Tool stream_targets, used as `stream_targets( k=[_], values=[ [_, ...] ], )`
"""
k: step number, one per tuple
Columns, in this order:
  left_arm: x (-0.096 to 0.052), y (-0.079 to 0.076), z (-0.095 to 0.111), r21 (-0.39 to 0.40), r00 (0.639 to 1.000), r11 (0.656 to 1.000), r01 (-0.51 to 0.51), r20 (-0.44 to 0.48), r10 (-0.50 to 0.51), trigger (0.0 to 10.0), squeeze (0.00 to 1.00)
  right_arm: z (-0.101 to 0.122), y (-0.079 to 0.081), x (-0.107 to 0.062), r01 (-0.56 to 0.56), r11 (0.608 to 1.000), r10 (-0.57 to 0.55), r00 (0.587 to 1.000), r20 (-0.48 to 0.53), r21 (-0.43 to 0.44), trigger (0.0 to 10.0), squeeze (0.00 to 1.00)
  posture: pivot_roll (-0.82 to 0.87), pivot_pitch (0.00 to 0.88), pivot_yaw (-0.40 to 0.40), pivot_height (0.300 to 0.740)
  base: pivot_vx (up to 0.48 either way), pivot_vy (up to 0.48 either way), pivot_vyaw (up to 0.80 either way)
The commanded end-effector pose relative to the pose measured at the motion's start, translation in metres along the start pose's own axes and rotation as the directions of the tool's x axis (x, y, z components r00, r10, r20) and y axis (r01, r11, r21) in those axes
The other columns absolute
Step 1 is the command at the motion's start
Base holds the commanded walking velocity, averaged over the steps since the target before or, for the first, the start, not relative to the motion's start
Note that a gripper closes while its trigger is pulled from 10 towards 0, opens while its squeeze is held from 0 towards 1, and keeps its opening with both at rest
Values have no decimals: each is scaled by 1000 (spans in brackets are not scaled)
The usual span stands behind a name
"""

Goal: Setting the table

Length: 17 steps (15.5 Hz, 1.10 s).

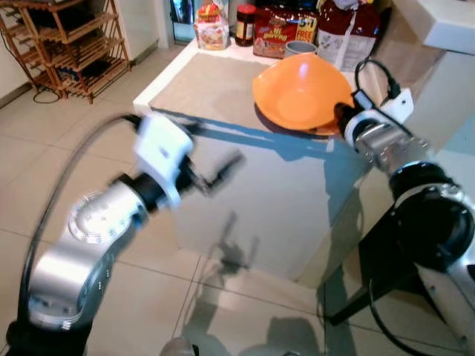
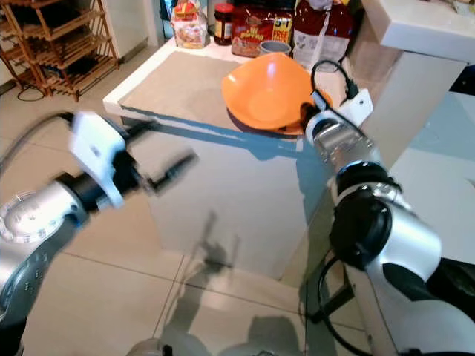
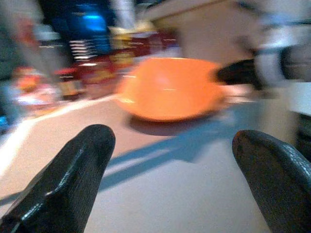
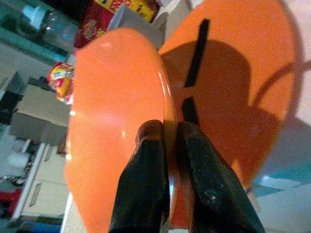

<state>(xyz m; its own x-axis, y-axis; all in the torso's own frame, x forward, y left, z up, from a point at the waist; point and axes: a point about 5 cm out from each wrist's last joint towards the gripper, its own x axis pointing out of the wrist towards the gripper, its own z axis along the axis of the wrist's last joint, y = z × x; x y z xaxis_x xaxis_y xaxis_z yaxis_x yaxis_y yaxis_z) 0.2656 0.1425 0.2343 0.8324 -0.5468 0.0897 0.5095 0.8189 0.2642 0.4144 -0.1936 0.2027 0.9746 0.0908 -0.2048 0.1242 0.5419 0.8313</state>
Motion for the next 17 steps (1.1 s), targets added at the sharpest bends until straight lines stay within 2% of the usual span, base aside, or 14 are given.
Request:
stream_targets(
  k=[1,3,4,5,6,8,10,12,13,14,15,17],
  values=[
    [0,13,4,11,994,995,-101,28,101,10000,0,15,18,-2,-96,995,96,995,24,1,0,0,136,0,-27,740,0,0,0],
    [-2,22,2,-14,984,984,-178,25,178,10000,0,25,24,-7,-183,982,184,983,25,-45,0,0,126,0,-19,740,0,0,0],
    [-2,25,0,-15,978,978,-207,9,208,10000,0,30,25,-12,-216,970,220,975,22,-107,0,0,116,0,-15,740,0,0,0],
    [-3,27,-5,1,975,975,-223,-16,223,10000,0,34,23,-22,-252,944,260,966,8,-212,0,0,112,0,-14,740,0,0,0],
    [-4,26,-7,3,974,974,-227,-24,227,10000,0,34,22,-31,-277,929,285,958,-3,-244,0,0,110,0,-16,740,0,0,0],
    [-4,25,-7,-10,968,968,-249,-19,249,10000,0,38,13,-46,-289,925,302,953,17,-249,0,0,104,0,-18,740,0,0,0],
    [-3,23,-8,-20,969,969,-246,-20,245,10000,0,37,4,-50,-272,934,286,958,30,-234,0,0,101,0,-17,740,0,0,0],
    [-4,22,-8,-16,971,971,-238,-19,237,10000,0,38,7,-64,-321,915,344,937,57,-246,0,0,102,6,-23,740,0,0,0],
    [-8,23,-10,-16,968,969,-248,-26,248,10000,0,38,13,-80,-383,875,419,906,65,-297,0,0,107,10,-34,740,0,0,0],
    [-11,22,-10,-21,967,967,-255,-22,255,10000,0,36,20,-93,-430,828,480,875,58,-359,6392,0,104,11,-34,740,0,0,0],
    [-13,21,-10,-12,968,968,-249,-16,249,10000,0,32,26,-103,-476,765,538,842,25,-435,10000,0,99,10,-33,740,0,0,0],
    [-14,19,-9,40,973,973,-228,-11,229,10000,0,17,27,-124,-546,620,577,804,-144,-563,10000,0,91,12,-28,740,0,-240,0]
  ],
)
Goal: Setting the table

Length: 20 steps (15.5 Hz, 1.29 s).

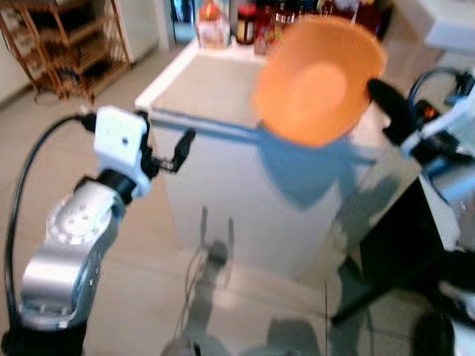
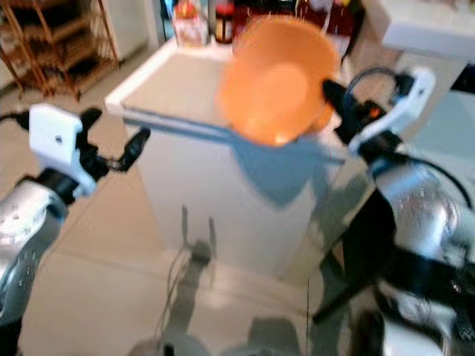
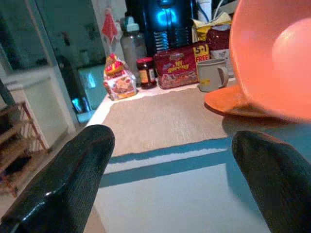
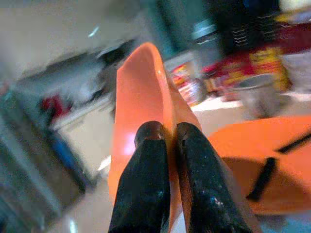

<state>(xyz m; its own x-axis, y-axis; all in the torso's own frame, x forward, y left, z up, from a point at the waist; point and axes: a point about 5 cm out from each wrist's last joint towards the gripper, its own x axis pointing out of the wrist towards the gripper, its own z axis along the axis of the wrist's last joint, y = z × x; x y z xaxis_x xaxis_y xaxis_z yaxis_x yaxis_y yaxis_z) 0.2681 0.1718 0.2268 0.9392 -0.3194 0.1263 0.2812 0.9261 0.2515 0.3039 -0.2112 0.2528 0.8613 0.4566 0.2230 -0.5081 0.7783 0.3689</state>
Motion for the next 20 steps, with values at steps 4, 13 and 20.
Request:
stream_targets(
  k=[4,13,20],
  values=[
    [1,-8,1,17,1000,999,27,8,-27,10000,0,-7,13,-20,-105,993,99,990,-100,-53,10000,0,81,21,-26,740,0,-480,0],
    [1,-14,0,29,1000,999,22,8,-23,10000,0,-21,2,-33,7,1000,-4,996,-85,25,10000,0,86,9,-35,740,0,-480,0],
    [7,-16,-1,67,1000,998,9,1,-9,10000,0,-26,-20,-32,222,975,-220,974,-51,27,10000,0,85,0,-19,740,0,-480,0]
  ],
)
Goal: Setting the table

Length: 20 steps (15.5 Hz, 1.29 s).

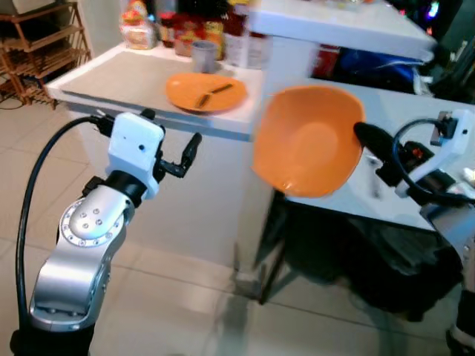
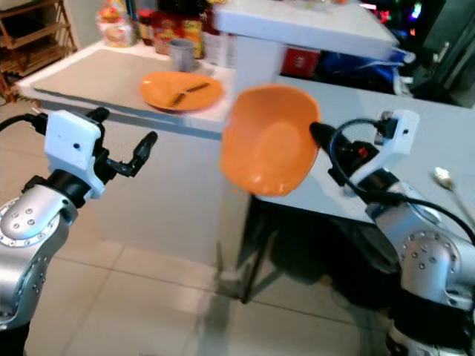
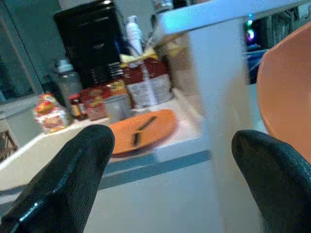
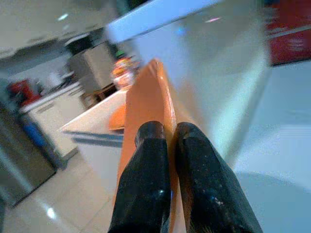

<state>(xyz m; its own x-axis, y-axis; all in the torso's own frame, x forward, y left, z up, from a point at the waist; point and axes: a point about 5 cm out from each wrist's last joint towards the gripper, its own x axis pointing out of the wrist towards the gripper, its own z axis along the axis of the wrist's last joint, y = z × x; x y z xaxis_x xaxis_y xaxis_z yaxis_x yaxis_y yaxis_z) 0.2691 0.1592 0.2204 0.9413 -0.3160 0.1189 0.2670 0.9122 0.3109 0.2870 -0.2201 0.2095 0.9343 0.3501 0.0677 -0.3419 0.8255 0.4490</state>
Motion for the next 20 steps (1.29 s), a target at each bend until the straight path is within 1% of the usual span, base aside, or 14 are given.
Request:
stream_targets(
  k=[1,3,5,6,7,8,9,10,11,14,20],
  values=[
    [4,-3,2,4,1000,1000,9,7,-9,10000,0,9,-10,-3,80,997,-80,995,53,-11,10000,0,85,0,-19,740,0,-480,0],
    [4,-4,1,3,1000,1000,8,5,-8,10000,0,6,-12,-1,123,992,-123,990,62,1,10000,0,84,5,-18,740,0,-480,0],
    [5,-6,1,31,1000,999,15,3,-15,10000,0,4,-16,3,169,985,-170,983,73,14,10000,0,81,7,-16,740,0,-480,0],
    [6,-7,1,37,1000,999,13,2,-13,10000,0,3,-19,8,208,978,-210,974,80,28,10000,0,82,10,-16,740,0,-480,0],
    [7,-8,2,28,1000,1000,12,10,-13,10000,0,2,-19,11,223,974,-225,971,82,35,10000,0,83,10,-17,740,0,-480,0],
    [9,-7,3,-40,1000,999,-9,3,9,10000,0,2,-18,15,236,971,-240,966,93,47,10000,0,83,10,-17,740,0,0,0],
    [11,-3,4,-46,1000,998,-30,6,30,10000,0,3,-19,19,244,967,-251,962,104,69,10000,0,85,9,-18,740,0,0,0],
    [11,-2,4,-33,1000,999,-22,12,22,10000,0,2,-19,21,249,965,-256,961,101,79,10000,0,84,9,-18,740,0,0,0],
    [11,-3,6,-35,1000,999,-9,26,10,10000,0,1,-19,22,254,963,-262,960,96,87,10000,0,85,9,-18,740,364,0,0],
    [11,-4,5,-42,1000,999,8,20,-7,10000,0,2,-19,28,267,959,-276,956,102,97,10000,0,85,10,-15,740,416,0,-631],
    [11,-7,4,-43,999,998,49,10,-49,10000,0,10,-16,42,247,963,-260,957,132,108,10000,0,87,17,-12,740,429,0,0]
  ],
)
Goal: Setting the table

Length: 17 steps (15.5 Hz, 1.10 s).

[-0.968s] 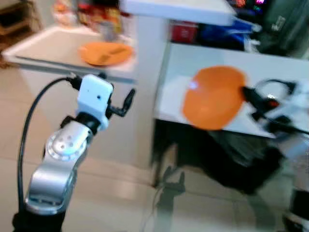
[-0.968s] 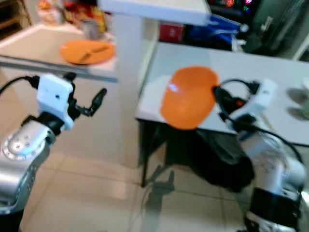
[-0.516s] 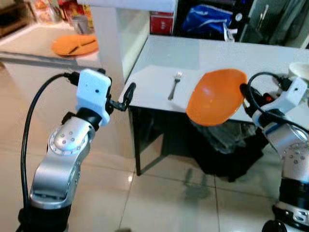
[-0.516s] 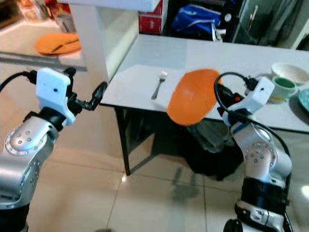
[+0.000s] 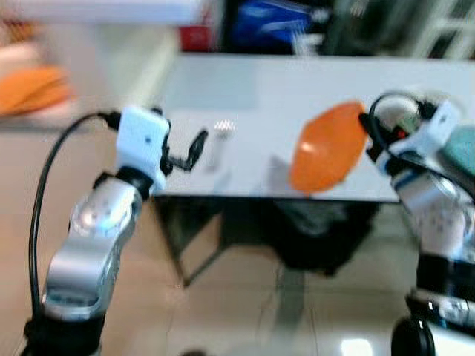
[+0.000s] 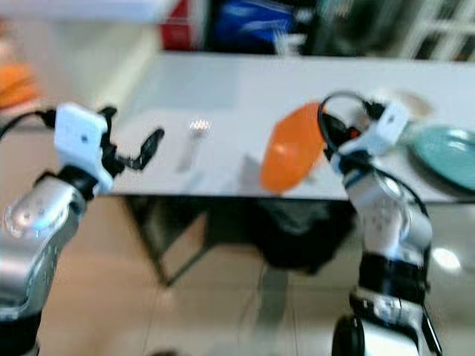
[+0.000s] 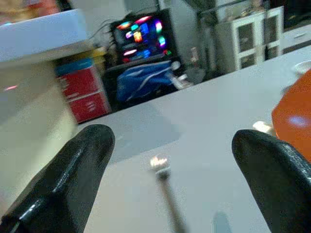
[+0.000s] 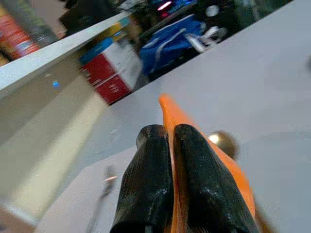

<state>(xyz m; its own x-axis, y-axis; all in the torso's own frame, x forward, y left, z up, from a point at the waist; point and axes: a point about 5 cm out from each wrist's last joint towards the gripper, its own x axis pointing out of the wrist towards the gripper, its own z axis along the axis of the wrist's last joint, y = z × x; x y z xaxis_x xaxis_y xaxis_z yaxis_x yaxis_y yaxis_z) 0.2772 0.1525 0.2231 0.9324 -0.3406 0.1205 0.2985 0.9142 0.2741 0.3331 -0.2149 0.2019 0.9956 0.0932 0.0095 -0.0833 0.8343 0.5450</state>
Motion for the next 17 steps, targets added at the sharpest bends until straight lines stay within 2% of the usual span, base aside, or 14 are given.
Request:
stream_targets(
  k=[1,5,7,9,12,13,14,15,17],
  values=[
    [1,-4,1,-1,1000,1000,27,-2,-27,10000,0,15,3,3,-15,1000,15,998,69,5,10000,0,88,23,-10,740,431,0,0],
    [-1,-4,1,0,1000,1000,30,-4,-30,10000,0,17,11,11,-53,998,52,996,78,18,10000,0,93,33,-12,740,430,0,0],
    [-4,-3,1,0,999,1000,32,-6,-32,10000,0,26,26,23,-126,992,122,988,93,31,10000,0,96,39,-14,740,433,0,0],
    [-5,-1,1,4,1000,1000,29,-11,-29,10000,0,24,44,36,-204,979,201,977,71,30,10000,0,105,38,-22,740,420,0,0],
    [-7,0,0,6,1000,1000,-2,-18,2,10000,0,19,59,42,-270,963,270,962,44,8,10000,0,112,36,-31,740,133,0,0],
    [-8,2,-1,18,1000,1000,-14,-27,14,10000,0,18,61,41,-283,959,283,958,44,-8,10000,0,116,31,-32,740,0,0,0],
    [-9,1,-5,42,999,999,-2,-51,4,10000,0,12,64,38,-290,952,292,956,8,-102,10000,0,117,27,-31,740,0,0,0],
    [-11,-2,-10,63,997,998,18,-75,-13,10000,0,7,62,33,-278,948,279,960,-16,-153,10000,0,117,26,-29,740,0,0,0],
    [-14,-5,-15,70,994,996,61,-92,-54,10000,0,1,48,24,-212,953,204,977,-60,-218,10000,0,100,29,-10,740,0,0,0]
  ],
)
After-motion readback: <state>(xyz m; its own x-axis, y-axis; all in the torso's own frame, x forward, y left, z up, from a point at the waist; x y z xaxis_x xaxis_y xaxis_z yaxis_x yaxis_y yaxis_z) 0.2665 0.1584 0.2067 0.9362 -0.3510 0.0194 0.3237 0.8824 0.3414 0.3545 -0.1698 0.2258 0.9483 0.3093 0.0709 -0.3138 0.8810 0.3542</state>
